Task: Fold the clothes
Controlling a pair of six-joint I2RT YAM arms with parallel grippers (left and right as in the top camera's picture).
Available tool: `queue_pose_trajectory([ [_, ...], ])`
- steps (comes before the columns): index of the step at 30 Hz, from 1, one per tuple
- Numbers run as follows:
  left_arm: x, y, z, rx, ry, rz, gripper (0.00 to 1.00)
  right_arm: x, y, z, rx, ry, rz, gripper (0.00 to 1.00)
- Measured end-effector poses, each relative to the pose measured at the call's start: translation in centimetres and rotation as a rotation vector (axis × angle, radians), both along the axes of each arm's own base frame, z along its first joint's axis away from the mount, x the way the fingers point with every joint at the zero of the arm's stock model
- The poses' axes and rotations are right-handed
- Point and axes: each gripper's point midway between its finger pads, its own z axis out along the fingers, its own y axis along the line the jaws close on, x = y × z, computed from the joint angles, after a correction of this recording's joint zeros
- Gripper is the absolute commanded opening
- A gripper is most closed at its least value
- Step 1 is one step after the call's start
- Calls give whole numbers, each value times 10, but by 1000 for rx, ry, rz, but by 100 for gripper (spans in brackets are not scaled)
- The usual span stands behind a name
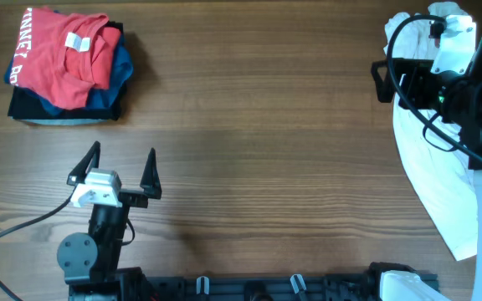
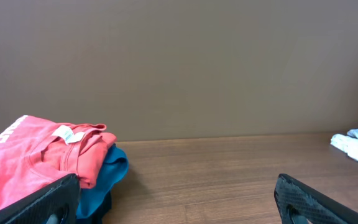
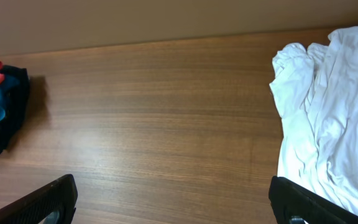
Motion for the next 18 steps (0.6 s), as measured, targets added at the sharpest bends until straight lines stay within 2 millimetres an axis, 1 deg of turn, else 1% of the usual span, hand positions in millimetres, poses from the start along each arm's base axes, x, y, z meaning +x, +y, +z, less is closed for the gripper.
queue_pose_trajectory([
  [3, -4, -1, 0, 2, -26, -1, 100, 0, 0, 0, 0, 0, 0, 99],
  [5, -6, -2, -3, 3, -37, -9, 100, 0, 0, 0, 0, 0, 0, 99],
  [16, -2, -4, -28, 3, -54, -17, 100, 0, 0, 0, 0, 0, 0, 99],
  [18, 0, -4, -36, 2, -42, -17, 100, 0, 0, 0, 0, 0, 0, 100],
])
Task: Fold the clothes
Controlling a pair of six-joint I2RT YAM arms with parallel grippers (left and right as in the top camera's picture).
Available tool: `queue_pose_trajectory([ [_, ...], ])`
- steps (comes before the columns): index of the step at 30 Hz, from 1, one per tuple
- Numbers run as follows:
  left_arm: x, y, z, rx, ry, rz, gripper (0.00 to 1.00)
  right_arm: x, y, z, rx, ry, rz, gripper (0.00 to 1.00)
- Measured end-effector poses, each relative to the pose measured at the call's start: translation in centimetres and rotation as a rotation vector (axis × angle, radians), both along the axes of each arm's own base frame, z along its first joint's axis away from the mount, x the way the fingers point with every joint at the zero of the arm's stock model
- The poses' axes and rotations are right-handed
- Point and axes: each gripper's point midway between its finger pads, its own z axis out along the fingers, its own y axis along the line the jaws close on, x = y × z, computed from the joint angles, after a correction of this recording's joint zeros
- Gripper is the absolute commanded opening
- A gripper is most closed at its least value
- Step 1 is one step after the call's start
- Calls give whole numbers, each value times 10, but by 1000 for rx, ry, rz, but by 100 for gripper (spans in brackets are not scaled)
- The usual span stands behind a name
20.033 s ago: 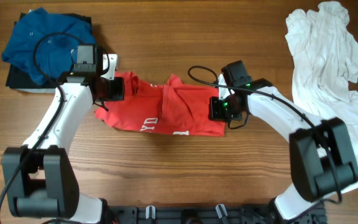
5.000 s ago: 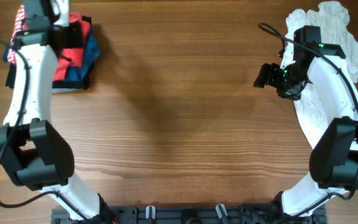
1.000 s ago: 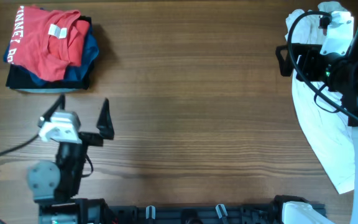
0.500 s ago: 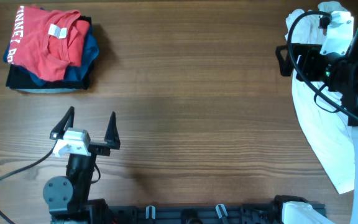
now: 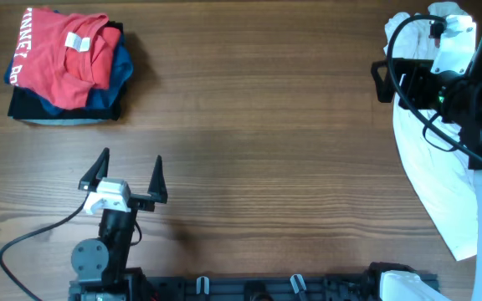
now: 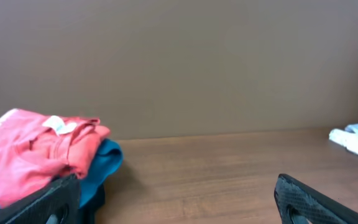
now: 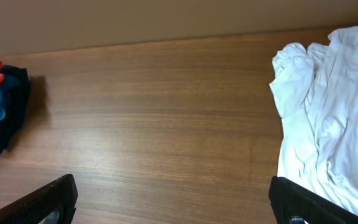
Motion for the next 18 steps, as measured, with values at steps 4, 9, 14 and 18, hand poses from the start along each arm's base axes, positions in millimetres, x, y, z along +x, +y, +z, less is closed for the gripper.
queue_pose_trajectory([
  [4, 1, 0, -7, -1, 20, 0, 100, 0, 0, 0, 0, 0, 0, 99],
  [9, 3, 0, -49, -9, 188, 0, 100, 0, 0, 0, 0, 0, 0, 100],
  [14, 3, 0, -49, -9, 190, 0, 100, 0, 0, 0, 0, 0, 0, 99],
  [18, 3, 0, -49, -9, 190, 0, 100, 0, 0, 0, 0, 0, 0, 100],
])
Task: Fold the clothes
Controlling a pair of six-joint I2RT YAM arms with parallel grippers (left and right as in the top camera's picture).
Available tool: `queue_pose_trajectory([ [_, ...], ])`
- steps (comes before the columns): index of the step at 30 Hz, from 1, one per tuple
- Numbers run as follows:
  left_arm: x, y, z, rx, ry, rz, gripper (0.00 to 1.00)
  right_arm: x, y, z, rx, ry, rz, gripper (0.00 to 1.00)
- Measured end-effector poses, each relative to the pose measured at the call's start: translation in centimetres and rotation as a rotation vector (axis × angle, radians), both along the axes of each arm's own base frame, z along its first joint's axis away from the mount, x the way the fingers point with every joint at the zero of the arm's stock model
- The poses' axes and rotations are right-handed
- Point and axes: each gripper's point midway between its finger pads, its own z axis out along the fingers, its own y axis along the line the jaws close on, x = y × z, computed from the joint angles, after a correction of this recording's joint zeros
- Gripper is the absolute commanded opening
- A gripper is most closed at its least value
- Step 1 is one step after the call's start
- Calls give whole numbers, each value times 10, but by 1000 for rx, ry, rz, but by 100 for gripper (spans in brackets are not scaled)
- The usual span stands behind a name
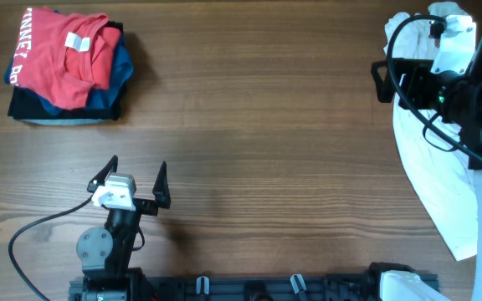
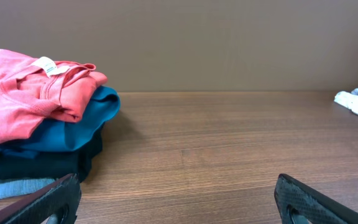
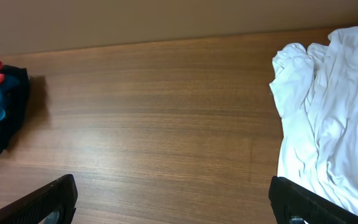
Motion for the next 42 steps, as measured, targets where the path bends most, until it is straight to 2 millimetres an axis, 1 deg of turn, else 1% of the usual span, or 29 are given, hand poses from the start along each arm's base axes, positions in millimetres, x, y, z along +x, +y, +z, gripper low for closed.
queue_pose_trajectory([
  [28, 0, 0, 0, 0, 0, 0, 100, 0, 0, 0, -2, 0, 2, 100],
  [31, 0, 0, 0, 0, 0, 0, 100, 3, 0, -4, -1, 12, 2, 99],
  [36, 0, 0, 0, 0, 0, 0, 100, 12, -1, -19, 2, 56, 1, 100],
  [39, 0, 0, 0, 0, 0, 0, 100, 13, -2, -20, -17, 59, -8, 99],
  [41, 0, 0, 0, 0, 1, 0, 100, 11, 6, -18, -32, 52, 8, 100],
  [42, 0, 0, 0, 0, 0, 0, 100, 9, 14, -16, -37, 43, 28, 100],
])
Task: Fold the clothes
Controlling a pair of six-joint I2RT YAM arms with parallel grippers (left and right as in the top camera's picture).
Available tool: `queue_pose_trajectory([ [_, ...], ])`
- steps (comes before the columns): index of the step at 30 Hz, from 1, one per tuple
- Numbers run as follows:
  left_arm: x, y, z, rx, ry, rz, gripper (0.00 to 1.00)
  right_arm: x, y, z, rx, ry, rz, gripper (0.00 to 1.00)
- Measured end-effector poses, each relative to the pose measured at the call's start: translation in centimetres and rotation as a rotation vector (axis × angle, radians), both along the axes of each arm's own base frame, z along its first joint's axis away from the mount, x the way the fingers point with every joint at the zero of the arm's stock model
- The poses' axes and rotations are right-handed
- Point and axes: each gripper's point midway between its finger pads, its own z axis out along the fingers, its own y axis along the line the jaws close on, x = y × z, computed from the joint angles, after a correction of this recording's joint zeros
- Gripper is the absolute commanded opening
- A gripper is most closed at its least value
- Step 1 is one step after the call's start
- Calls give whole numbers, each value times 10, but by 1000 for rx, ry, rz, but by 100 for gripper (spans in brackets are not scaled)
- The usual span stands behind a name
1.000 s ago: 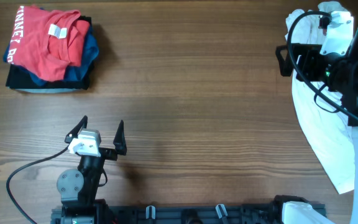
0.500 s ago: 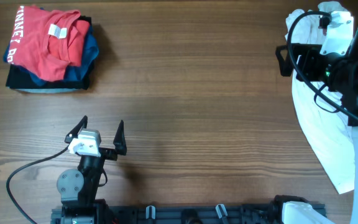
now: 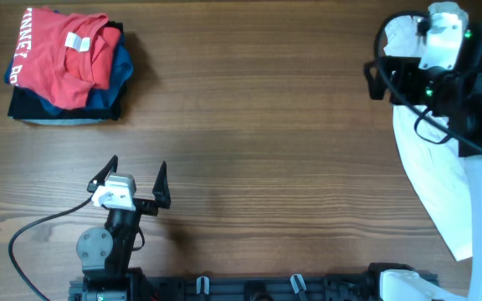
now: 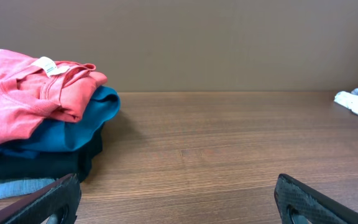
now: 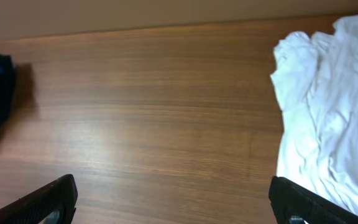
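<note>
A folded stack of clothes [image 3: 67, 63] lies at the table's far left, with a red shirt on top of blue, black and grey pieces. A rumpled white garment [image 3: 432, 176] lies unfolded along the right edge, and it also shows in the right wrist view [image 5: 331, 112]. My left gripper [image 3: 132, 178] stands open low near the front edge, its view facing the stack [image 4: 39, 124]. My right gripper [image 5: 179, 205] is open and held high, looking down at bare wood just left of the white garment. Neither gripper holds anything.
The brown wooden table [image 3: 258, 125] stretches between the stack and the white garment. A brown wall [image 4: 197, 43] stands behind the far edge. My right arm [image 3: 433, 71] with its cables hangs over the top of the white garment.
My right arm has shifted a little to the left and farther back, so the stack sits closer to the left edge of its view. The left arm has not moved.
My left gripper stood open near the front left, looking at the wall over the stack. It then moved back toward the front edge and slightly right, and tilted down to show the whole stack. The right arm stayed still until its small shift now.
</note>
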Motion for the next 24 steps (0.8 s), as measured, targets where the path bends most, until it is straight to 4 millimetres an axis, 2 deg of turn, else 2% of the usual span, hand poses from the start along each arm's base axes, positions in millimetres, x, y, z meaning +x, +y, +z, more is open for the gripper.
queue_pose_trajectory([
  [2, 0, 0, 0, 0, 0, 0, 100, -8, 24, 10, -11, -33, 64, 99],
  [4, 0, 0, 0, 0, 0, 0, 100, -19, 39, 22, -45, -76, 96, 99],
  [8, 0, 0, 0, 0, 0, 0, 100, -38, 51, 44, -89, -155, 115, 100],
  [11, 0, 0, 0, 0, 0, 0, 100, -44, 49, 50, -99, -175, 106, 99],
  [14, 0, 0, 0, 0, 0, 0, 100, -51, 46, 47, -109, -156, 100, 100],
  [16, 0, 0, 0, 0, 0, 0, 100, -69, 41, 40, -120, -108, 100, 99],
  [18, 0, 0, 0, 0, 0, 0, 100, -77, 39, 41, -122, -108, 103, 100],
  [21, 0, 0, 0, 0, 0, 0, 100, -75, 41, 62, -152, -247, 141, 100],
  [24, 0, 0, 0, 0, 0, 0, 100, -67, 56, 82, -257, -475, 298, 100],
])
